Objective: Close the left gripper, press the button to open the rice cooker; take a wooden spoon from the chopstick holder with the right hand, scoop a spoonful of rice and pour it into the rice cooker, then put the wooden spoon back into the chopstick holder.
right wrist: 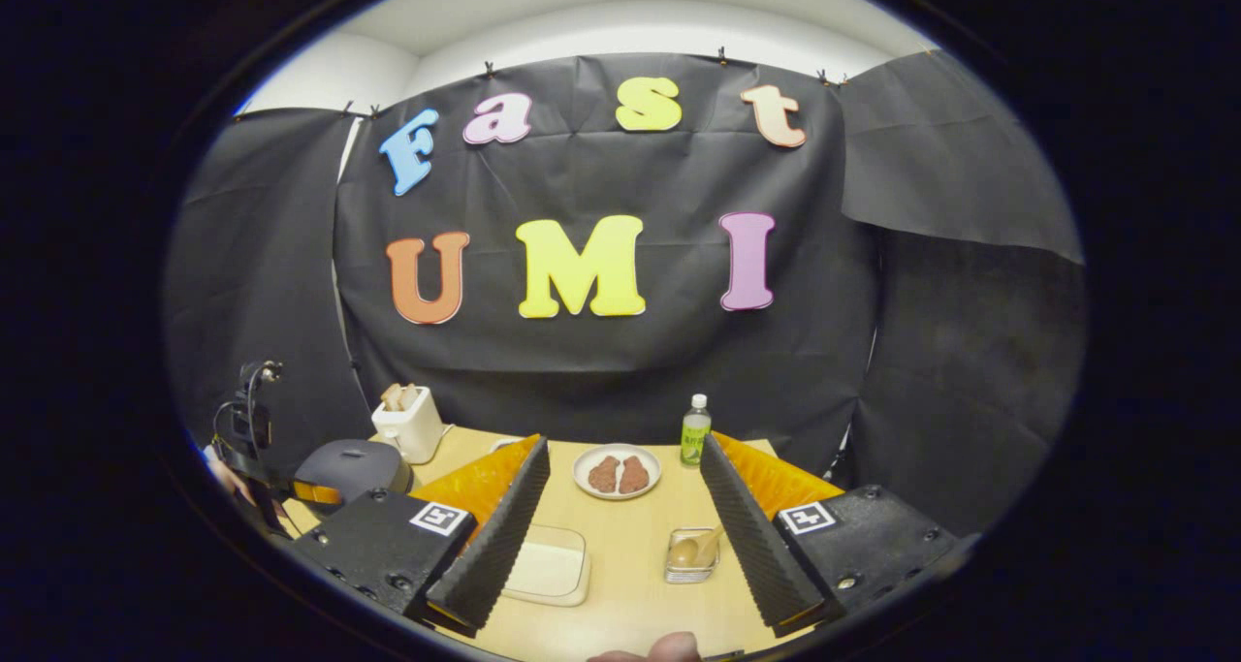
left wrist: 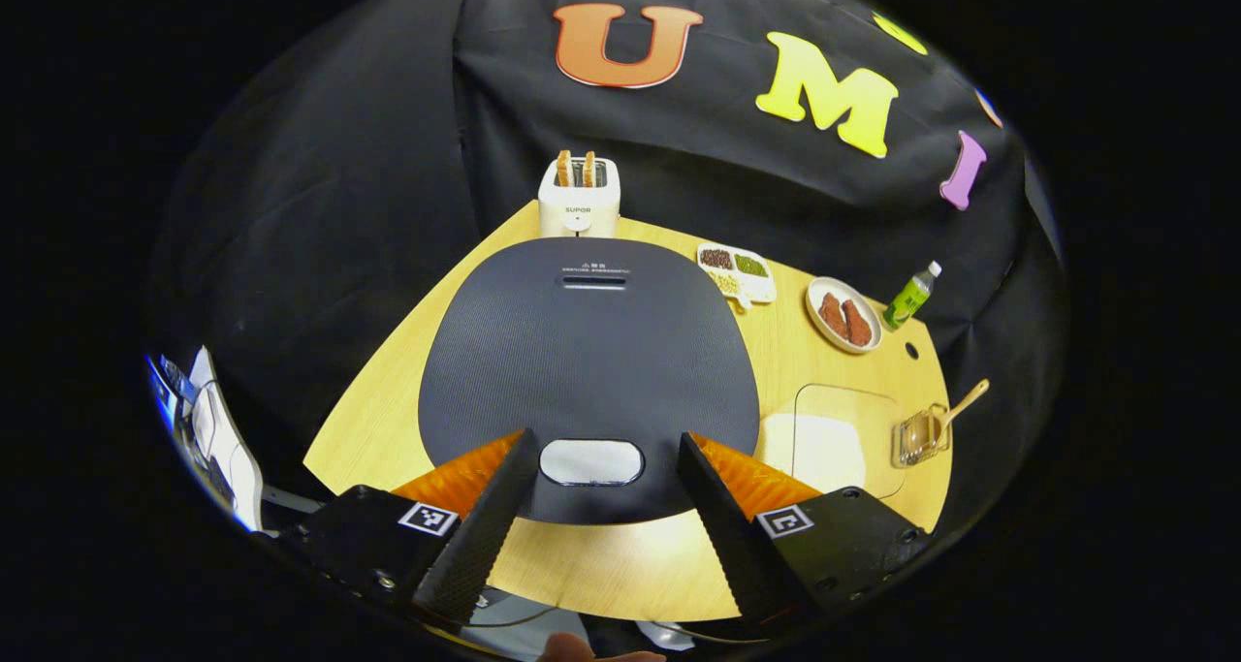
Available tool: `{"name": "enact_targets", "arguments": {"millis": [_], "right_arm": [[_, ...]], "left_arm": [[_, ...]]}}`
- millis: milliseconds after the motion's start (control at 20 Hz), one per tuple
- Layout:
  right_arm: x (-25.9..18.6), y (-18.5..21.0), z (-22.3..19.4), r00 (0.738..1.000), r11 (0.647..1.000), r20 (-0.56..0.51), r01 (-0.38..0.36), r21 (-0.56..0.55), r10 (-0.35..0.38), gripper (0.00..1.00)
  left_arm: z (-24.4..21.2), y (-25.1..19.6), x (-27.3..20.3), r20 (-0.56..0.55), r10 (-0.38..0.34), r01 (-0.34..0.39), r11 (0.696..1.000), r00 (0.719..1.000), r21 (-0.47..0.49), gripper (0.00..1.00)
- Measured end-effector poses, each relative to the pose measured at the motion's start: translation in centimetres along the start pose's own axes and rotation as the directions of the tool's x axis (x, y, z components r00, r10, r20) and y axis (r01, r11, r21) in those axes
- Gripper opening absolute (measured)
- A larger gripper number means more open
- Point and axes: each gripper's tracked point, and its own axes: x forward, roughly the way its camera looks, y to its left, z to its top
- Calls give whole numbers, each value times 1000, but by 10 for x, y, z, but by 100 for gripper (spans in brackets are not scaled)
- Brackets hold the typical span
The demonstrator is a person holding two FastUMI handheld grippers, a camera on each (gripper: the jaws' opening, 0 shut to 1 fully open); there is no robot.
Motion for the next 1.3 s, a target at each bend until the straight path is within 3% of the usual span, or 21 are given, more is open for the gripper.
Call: {"name": "enact_targets", "arguments": {"millis": [150, 550, 700, 800, 1000, 1300], "right_arm": [[4, 9, 1, 1000, 1000, 0, -20, -2, 20, 100], [0, 9, 13, 1000, 1000, 24, 3, 15, -3, 99], [-3, 14, 21, 999, 1000, 41, 1, 18, -1, 100], [-6, 19, 29, 998, 1000, 62, -3, 19, 1, 100], [-14, 28, 42, 995, 999, 104, -10, 40, 6, 100], [-40, 36, 72, 980, 998, 197, -5, 70, -9, 100]], "left_arm": [[2, 0, 1, 27, 16, -17, 999, 1000, 30, 97], [12, -2, -7, 89, -3, 5, 999, 996, -32, 96], [48, -9, -33, 202, -22, 23, 1000, 979, -6, 96], [78, -19, -64, 302, -48, 45, 999, 952, 15, 95], [123, -44, -122, 481, -109, 89, 994, 870, 65, 95], [155, -81, -218, 677, -208, 152, 978, 706, 141, 95]]}}
